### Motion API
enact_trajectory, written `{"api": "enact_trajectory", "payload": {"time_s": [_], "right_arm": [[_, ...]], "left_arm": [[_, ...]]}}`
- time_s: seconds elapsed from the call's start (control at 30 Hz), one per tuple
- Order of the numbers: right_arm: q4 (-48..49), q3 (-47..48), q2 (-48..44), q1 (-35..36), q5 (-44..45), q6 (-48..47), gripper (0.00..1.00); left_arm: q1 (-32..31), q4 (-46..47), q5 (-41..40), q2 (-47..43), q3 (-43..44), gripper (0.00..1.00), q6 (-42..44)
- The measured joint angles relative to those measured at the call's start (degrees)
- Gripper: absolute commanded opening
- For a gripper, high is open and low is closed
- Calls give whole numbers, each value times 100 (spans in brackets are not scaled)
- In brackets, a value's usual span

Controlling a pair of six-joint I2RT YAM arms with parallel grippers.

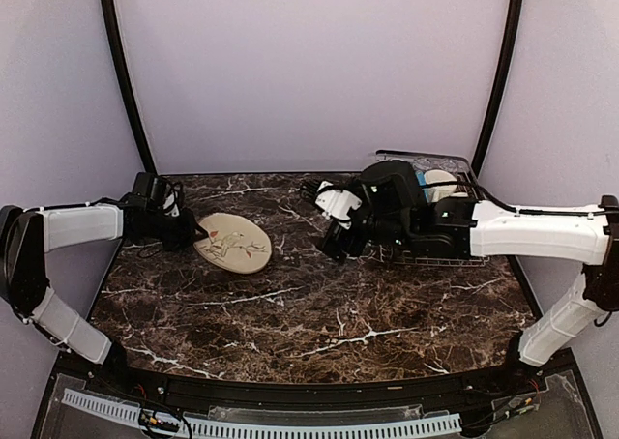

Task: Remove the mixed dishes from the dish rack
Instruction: Place the plate at the corner of the board.

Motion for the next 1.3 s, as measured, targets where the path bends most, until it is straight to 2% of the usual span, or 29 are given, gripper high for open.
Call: {"api": "enact_trajectory", "payload": {"time_s": [0.13,0.3,0.43,0.63,0.77,0.97,1.17,1.3], "right_arm": [[-317,31,-621,-525,-358,769,99],[-568,31,-1314,-1180,-911,1556,99],[-741,33,-1591,-1495,-977,1845,99],[-1266,33,-1659,-1799,-782,2275,99],[-1443,-175,-1880,-2044,-603,2608,99],[-1762,-210,-2059,-2924,-654,3261,99],[-2039,-146,-1908,-4330,-1698,4074,99],[-2260,83,-1296,-4763,-2439,4546,99]], "left_arm": [[691,157,216,0,83,1,-76],[1471,951,389,208,96,1,-623],[1827,1582,240,654,103,1,-1027],[2138,2369,-96,1506,140,1,-1427],[2282,2455,-186,2114,544,1,-1447],[2441,2699,-199,2649,1080,1,-1421],[2516,2566,-83,2887,1429,7,-1202],[2529,2476,111,3104,1716,11,-1137]]}}
